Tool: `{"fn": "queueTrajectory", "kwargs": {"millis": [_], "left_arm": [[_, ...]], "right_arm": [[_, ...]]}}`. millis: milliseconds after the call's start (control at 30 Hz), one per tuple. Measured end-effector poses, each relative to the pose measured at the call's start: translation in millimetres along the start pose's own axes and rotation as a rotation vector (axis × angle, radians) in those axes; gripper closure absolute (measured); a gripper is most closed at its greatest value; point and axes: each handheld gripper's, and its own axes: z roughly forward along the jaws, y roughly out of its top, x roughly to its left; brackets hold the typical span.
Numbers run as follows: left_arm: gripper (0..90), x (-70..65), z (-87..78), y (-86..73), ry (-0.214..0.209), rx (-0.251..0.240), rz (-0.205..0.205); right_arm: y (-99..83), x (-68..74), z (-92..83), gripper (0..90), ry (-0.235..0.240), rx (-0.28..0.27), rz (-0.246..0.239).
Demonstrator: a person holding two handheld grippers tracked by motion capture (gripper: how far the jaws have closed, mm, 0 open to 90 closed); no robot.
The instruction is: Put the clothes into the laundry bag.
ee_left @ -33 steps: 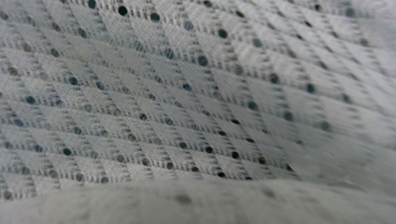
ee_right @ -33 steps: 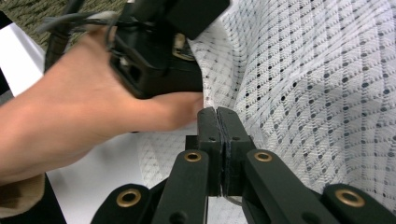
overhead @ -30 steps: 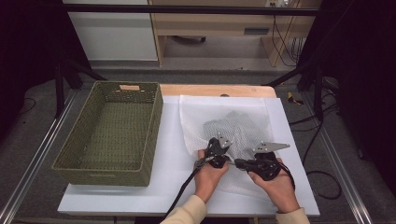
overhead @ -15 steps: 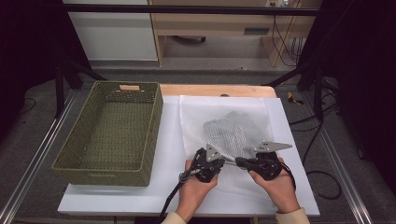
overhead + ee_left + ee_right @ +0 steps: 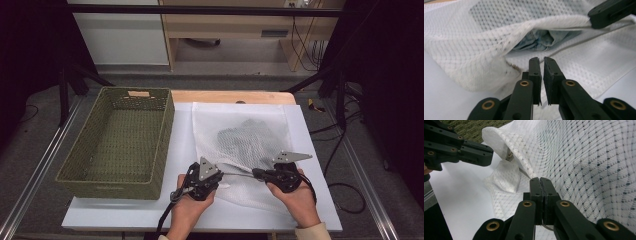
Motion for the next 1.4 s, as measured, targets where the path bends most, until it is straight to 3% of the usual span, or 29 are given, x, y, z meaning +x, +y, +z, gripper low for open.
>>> {"fn": "queueTrajectory", "kwargs": {"millis": [433, 933, 1067, 1233, 1400], "left_arm": [[74.9, -3.1, 32.0, -14.1, -0.041, 0.043, 0.036], [51.1, -17.3, 44.1, -16.1, -0.053, 0.046, 0.028], [47.5, -19.2, 48.2, -12.8, -0.057, 0.054, 0.046], [48.7, -21.8, 50.5, -12.0, -0.046, 0.075, 0.063], [58.6, -17.9, 51.4, -13.8, -0.047, 0.076, 0.060]], "right_arm": [[-1.0, -0.7, 1.0, 89.3, 0.000, 0.009, -0.001], [-1.7, -0.2, 3.0, 89.0, 0.003, 0.020, -0.001], [-1.8, -0.3, 3.0, 89.0, 0.007, 0.022, -0.003], [-2.0, -0.8, 2.6, 88.9, 0.005, 0.024, 0.001], [-1.8, -1.0, 2.0, 88.9, 0.006, 0.023, 0.002]]}}
